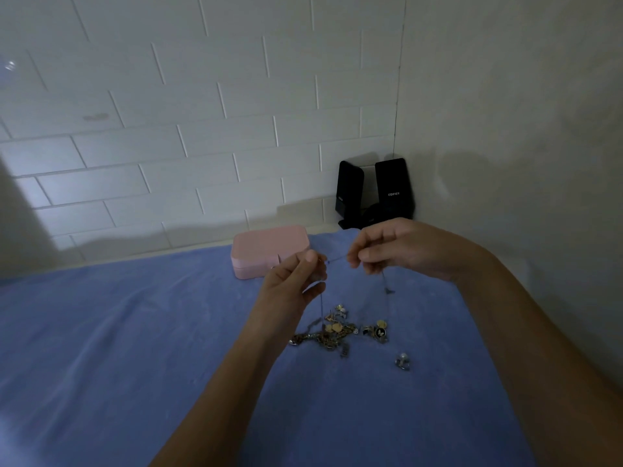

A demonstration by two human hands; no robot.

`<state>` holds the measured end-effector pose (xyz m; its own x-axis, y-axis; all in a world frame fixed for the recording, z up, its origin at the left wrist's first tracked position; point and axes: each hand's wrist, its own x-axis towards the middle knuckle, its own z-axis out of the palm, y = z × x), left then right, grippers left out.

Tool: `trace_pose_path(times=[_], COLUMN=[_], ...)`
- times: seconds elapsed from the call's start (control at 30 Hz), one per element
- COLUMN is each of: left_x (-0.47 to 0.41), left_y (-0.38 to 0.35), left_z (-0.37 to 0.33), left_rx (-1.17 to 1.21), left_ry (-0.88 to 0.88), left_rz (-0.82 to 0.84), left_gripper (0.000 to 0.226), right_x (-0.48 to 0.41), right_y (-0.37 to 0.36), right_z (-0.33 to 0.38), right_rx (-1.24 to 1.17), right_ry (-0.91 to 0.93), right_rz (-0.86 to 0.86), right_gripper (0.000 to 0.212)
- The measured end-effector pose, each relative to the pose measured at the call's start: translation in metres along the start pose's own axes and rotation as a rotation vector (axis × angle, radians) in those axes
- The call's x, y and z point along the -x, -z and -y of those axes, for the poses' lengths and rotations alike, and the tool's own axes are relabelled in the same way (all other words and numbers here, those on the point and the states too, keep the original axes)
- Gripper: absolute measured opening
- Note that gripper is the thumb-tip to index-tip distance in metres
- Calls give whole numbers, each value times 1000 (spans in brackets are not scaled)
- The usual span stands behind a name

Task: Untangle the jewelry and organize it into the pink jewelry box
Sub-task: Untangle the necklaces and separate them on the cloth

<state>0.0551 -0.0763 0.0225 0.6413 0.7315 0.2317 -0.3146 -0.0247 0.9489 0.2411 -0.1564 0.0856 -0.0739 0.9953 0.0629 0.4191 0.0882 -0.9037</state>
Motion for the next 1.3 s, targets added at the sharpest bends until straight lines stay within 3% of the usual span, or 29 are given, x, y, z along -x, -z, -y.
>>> trace_pose_path(times=[0.17,0.6,0.97,1.3], left_x=[-1,1,-1,-1], left_y=[4,-1,4,5], left_z=[2,0,2,-1], left_rx=[-45,6,-121,-93], left_ry=[-28,14,-82,68], left_rz=[-27,-67,-135,-183], left_gripper=[24,32,32,41], right_x=[1,-1,-8,-14], right_y=[-6,-18,-28,-34], right_z=[5,14,14,6], right_rx=[176,285,303,427], right_ry=[11,102,141,299], right_rz=[-18,-125,-152,-300], right_gripper=[10,11,10,10])
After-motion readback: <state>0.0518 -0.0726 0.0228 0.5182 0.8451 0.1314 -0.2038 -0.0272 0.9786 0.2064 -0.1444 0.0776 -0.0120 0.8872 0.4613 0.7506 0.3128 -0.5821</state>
